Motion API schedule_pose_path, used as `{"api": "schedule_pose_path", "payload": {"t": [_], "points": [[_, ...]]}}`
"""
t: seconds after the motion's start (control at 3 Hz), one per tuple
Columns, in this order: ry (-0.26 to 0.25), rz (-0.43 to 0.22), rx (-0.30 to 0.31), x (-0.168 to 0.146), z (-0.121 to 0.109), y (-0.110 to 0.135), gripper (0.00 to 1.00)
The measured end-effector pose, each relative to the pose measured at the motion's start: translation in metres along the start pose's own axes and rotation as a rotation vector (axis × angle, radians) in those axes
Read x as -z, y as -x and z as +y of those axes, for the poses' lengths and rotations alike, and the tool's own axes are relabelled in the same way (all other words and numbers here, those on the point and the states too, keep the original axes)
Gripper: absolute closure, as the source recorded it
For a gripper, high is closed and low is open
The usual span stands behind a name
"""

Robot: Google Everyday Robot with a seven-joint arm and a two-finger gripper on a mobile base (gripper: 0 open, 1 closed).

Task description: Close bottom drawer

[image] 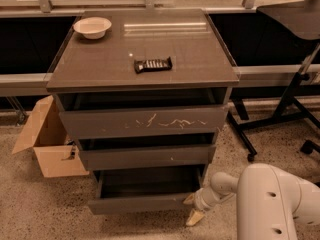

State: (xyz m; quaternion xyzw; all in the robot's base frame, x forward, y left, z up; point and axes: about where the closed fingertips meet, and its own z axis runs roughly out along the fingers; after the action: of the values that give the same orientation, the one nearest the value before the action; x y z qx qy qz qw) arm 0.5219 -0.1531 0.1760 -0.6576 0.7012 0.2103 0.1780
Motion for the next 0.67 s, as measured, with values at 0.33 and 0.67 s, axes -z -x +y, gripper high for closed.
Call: {"api": "schedule_pose_path", "payload": {"t": [0.33, 0.67], "points": [[0.000, 0.000, 0.000, -0.0001, 0.0000, 0.0000, 0.00], [0.000, 0.000, 0.000, -0.0001, 0.0001, 0.0000, 0.00]]}}
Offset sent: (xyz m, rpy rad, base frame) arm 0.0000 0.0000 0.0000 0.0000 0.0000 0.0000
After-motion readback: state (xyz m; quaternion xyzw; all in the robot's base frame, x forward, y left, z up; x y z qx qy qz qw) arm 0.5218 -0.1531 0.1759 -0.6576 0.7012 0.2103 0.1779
